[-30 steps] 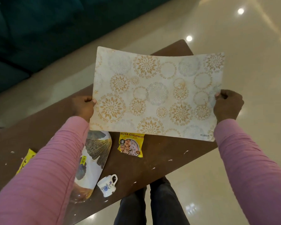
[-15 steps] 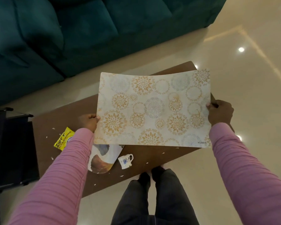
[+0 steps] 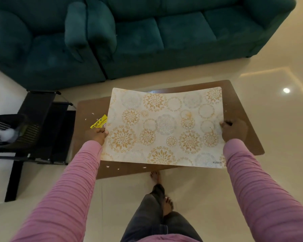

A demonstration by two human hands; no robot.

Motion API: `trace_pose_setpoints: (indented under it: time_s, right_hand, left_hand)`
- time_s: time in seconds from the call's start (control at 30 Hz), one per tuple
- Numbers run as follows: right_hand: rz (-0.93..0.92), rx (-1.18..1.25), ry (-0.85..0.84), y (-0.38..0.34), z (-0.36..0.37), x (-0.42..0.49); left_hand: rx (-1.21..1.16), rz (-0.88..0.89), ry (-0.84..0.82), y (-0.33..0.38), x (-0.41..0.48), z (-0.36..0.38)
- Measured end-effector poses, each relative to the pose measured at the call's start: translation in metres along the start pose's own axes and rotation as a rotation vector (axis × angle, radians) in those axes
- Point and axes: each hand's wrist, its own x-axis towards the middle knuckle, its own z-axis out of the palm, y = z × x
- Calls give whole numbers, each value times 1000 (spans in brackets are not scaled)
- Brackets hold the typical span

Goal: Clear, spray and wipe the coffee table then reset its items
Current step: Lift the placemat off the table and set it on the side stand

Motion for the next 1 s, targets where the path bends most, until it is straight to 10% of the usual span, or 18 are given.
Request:
trace_pose_setpoints:
  time_s: [1.0]
  right_hand:
    - [-191,78,-112,-201,239,-306]
  left_hand:
    - [74,182,282,-97,43,-453]
